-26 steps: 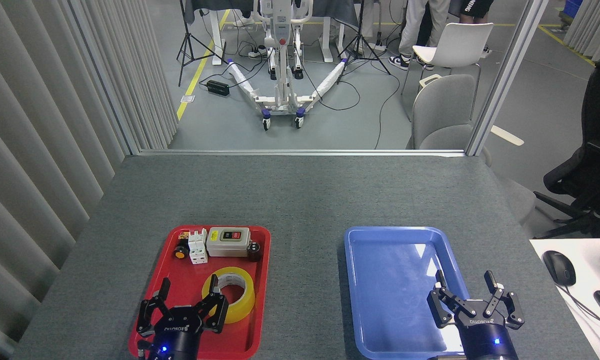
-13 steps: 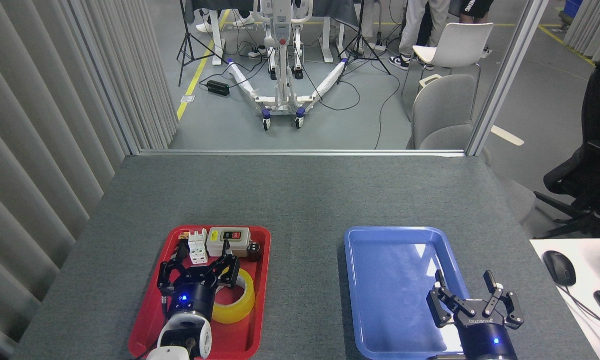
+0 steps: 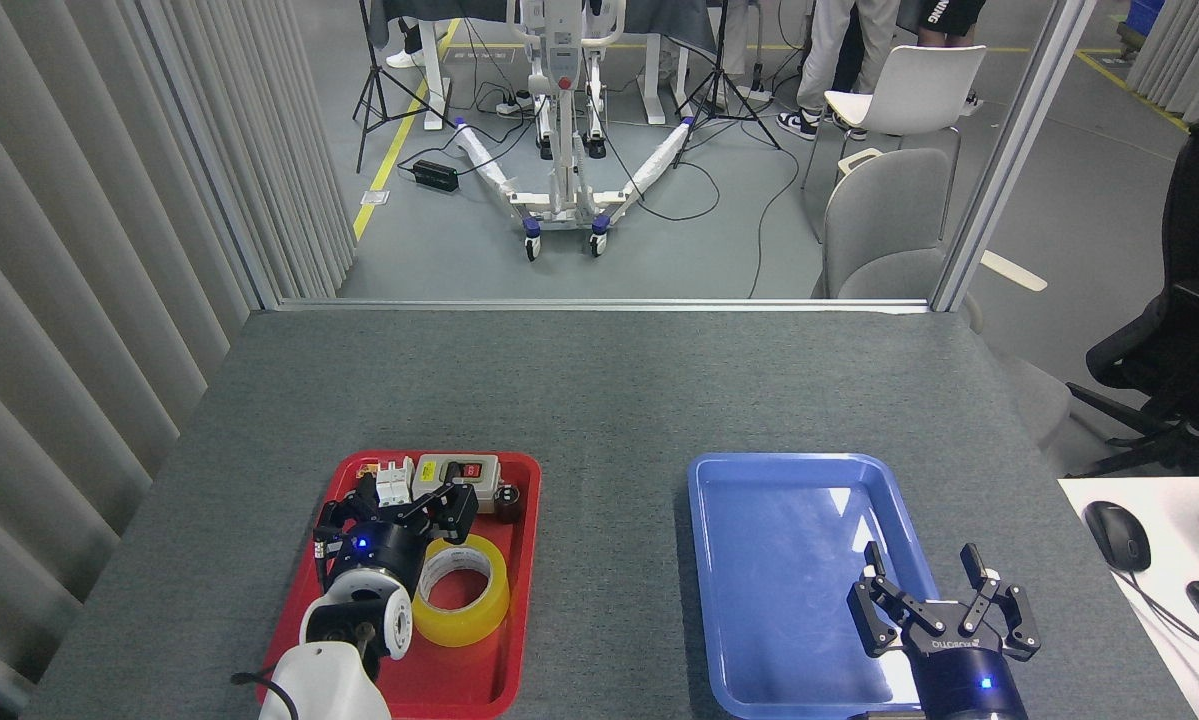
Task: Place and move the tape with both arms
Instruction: 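Lower the left gripper and close it on the yellow tape roll's rim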
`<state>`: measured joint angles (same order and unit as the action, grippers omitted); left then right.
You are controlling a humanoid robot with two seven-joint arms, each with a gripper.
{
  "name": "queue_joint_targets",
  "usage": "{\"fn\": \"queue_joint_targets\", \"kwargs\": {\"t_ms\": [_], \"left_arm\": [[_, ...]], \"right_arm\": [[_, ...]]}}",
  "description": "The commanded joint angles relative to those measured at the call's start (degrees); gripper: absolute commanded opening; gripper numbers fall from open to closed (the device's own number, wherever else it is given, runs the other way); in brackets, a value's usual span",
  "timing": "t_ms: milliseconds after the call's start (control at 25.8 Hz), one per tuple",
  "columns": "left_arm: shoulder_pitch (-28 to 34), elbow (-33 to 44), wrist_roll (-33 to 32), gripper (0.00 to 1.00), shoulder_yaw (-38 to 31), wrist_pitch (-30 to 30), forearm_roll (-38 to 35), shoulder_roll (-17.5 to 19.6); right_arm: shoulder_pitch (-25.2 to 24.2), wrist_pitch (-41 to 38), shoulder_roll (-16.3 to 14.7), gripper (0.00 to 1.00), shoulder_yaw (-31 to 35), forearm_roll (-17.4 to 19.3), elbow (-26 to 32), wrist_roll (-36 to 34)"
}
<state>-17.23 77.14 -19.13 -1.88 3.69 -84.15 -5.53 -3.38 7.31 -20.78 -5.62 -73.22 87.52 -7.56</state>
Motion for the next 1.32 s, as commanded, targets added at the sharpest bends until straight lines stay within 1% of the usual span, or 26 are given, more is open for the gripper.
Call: {"fn": "queue_joint_targets", "kwargs": {"t_ms": [0, 116, 310, 504, 620, 697, 814, 930, 1278], "left_arm": [[-2.20, 0.91, -16.82, 1.00, -0.76, 0.00, 1.27, 0.79], [-2.99, -0.23, -24.03, 1.00, -2.43, 0.00, 0.92, 0.96], [-4.48, -0.59, -34.84, 1.00, -3.83, -0.09, 0.92, 3.86], [-4.66, -1.20, -42.84, 1.00, -3.83, -0.18, 1.01, 4.04], [-4.75, -1.29, -43.54, 1.00, -3.83, -0.44, 1.09, 4.04], [-5.01, -1.47, -43.54, 0.99, -3.74, -0.44, 1.01, 4.13], [-5.01, -1.64, -43.54, 0.99, -3.74, -0.44, 1.01, 4.13], [-5.10, -2.52, -43.45, 0.99, -3.66, -0.35, 0.92, 4.13], [-5.19, -3.40, -43.36, 0.99, -3.04, -0.35, 0.92, 3.78]], "right_arm": [[0.04, -0.01, 0.13, 1.00, -0.09, -0.08, 0.02, 0.09], [0.04, -0.01, 0.13, 1.00, -0.09, -0.09, 0.02, 0.09], [-0.05, 0.07, 0.13, 1.00, -0.18, -0.17, -0.07, 0.09], [-0.05, 0.07, 0.13, 1.00, -0.18, -0.17, -0.07, 0.09], [-0.14, 0.07, 0.22, 1.00, -0.26, -0.44, -0.07, 0.09], [-0.14, 0.07, 0.30, 1.00, -0.26, -1.40, 0.02, 0.09], [-0.14, 0.07, 1.36, 1.00, -0.26, -1.84, -0.07, 0.09], [-0.14, 0.07, 1.71, 1.00, -0.26, -2.81, -0.07, 0.17], [-0.14, 0.07, 2.68, 1.00, -0.35, -3.42, -0.07, 0.17]]}}
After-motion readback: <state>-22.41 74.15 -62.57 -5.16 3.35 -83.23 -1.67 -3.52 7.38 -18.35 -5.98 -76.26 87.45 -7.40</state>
